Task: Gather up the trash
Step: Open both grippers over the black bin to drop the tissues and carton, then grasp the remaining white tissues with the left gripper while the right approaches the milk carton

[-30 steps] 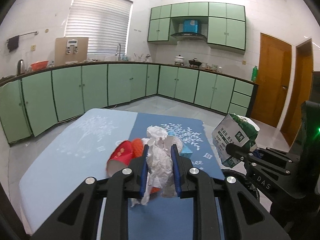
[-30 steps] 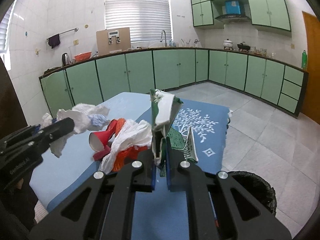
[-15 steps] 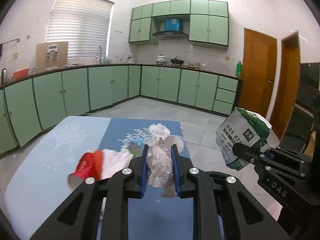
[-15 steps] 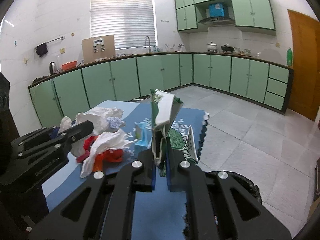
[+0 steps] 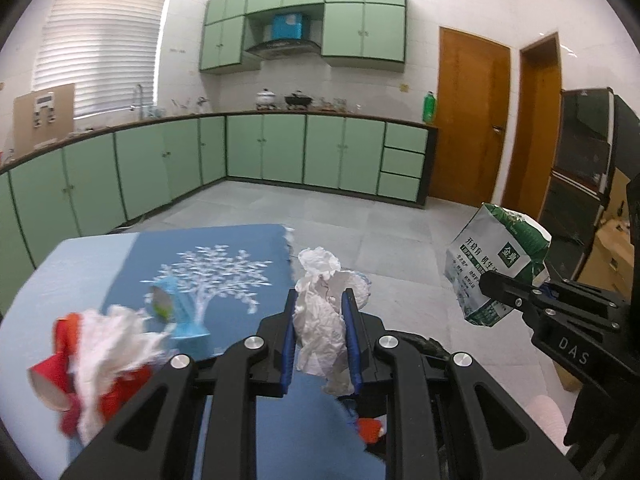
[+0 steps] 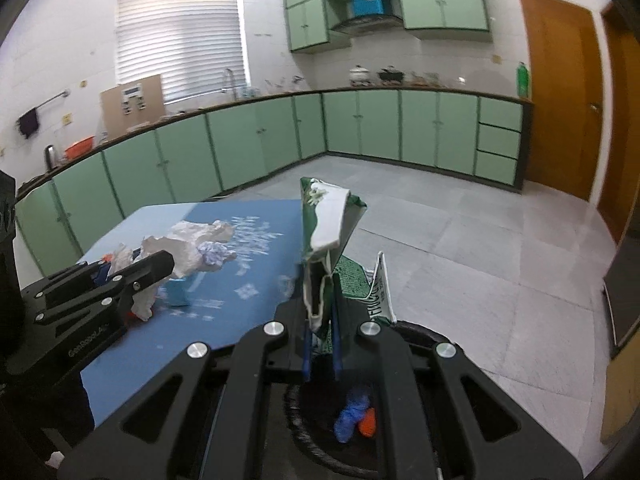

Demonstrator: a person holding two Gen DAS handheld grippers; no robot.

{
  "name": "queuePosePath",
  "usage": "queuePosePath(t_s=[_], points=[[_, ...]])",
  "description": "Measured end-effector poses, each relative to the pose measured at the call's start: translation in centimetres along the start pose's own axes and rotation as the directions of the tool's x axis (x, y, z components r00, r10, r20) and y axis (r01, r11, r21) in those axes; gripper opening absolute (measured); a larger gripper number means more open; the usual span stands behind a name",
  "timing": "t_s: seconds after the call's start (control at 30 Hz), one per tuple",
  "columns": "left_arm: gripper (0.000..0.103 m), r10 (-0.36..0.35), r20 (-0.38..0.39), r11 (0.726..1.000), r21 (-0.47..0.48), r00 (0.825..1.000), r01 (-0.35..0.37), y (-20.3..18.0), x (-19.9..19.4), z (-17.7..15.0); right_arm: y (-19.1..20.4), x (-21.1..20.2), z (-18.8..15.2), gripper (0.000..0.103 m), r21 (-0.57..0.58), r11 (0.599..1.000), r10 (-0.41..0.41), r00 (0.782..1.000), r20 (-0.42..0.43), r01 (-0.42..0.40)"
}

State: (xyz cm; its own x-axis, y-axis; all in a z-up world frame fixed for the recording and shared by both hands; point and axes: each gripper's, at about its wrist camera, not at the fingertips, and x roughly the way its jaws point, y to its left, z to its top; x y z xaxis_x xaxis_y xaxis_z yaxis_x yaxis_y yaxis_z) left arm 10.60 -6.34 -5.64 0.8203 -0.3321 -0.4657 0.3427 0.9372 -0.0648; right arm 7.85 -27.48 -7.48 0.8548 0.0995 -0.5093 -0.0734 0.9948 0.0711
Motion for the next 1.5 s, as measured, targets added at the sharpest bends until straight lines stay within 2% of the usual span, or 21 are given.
queuePosePath(t_s=[0.33, 0.7, 0.8, 0.83, 0.87, 0.9, 1.0, 1.13, 1.2, 1.27, 1.5], points=[[0.022, -0.068, -0.074, 0.997, 0.026, 0.995, 0.070, -4.3, 6.8, -0.5, -5.4, 3.6, -2.8, 0.007, 0.072, 0.993, -0.088, 0.994, -0.071, 0.093], [0.022, -0.101, -0.170, 0.993, 0.050, 0.980, 0.111, -6.5, 12.5, -1.0, -8.4, 8.4, -4.6, 0.007, 0.109, 0.984, -0.120, 0.979, -0.167, 0.139], [0.029, -0.119, -0.201, 0.990, 0.051, 0.972, 0.132, -6.8, 13.7, -1.2, -8.8, 9.2, -5.0, 0.011, 0.108, 0.982, -0.134, 0.974, -0.183, 0.155], [0.034, -0.121, -0.202, 0.990, 0.051, 0.972, 0.133, -6.9, 13.8, -1.2, -8.8, 9.3, -5.0, 0.014, 0.111, 0.981, -0.137, 0.972, -0.191, 0.160], [0.045, -0.128, -0.205, 0.989, 0.048, 0.970, 0.141, -6.9, 13.9, -1.2, -8.8, 9.6, -4.7, 0.017, 0.116, 0.980, -0.137, 0.971, -0.196, 0.161], [0.051, -0.135, -0.205, 0.988, 0.044, 0.969, 0.147, -6.8, 14.0, -1.3, -9.0, 9.6, -4.9, 0.025, 0.121, 0.978, -0.141, 0.970, -0.199, 0.167], [0.058, -0.154, -0.196, 0.986, 0.032, 0.968, 0.163, -6.6, 13.6, -1.2, -9.5, 9.7, -4.8, 0.031, 0.130, 0.975, -0.154, 0.967, -0.201, 0.182], [0.061, -0.155, -0.187, 0.987, 0.010, 0.970, 0.160, -5.8, 13.0, -0.9, -9.7, 9.0, -5.0, 0.059, 0.144, 0.965, -0.190, 0.965, -0.183, 0.217], [0.065, -0.145, -0.178, 0.989, 0.007, 0.973, 0.149, -5.3, 12.4, -0.7, -9.4, 8.4, -4.9, 0.080, 0.144, 0.960, -0.217, 0.962, -0.166, 0.241], [0.068, -0.128, -0.162, 0.991, 0.012, 0.979, 0.132, -4.7, 11.5, -0.4, -9.1, 7.8, -4.8, 0.086, 0.145, 0.959, -0.223, 0.964, -0.147, 0.244], [0.075, -0.010, -0.075, 0.999, 0.046, 0.997, 0.013, -1.8, 6.2, 0.2, -6.1, 5.5, -3.3, 0.090, 0.127, 0.971, -0.191, 0.978, -0.083, 0.200]])
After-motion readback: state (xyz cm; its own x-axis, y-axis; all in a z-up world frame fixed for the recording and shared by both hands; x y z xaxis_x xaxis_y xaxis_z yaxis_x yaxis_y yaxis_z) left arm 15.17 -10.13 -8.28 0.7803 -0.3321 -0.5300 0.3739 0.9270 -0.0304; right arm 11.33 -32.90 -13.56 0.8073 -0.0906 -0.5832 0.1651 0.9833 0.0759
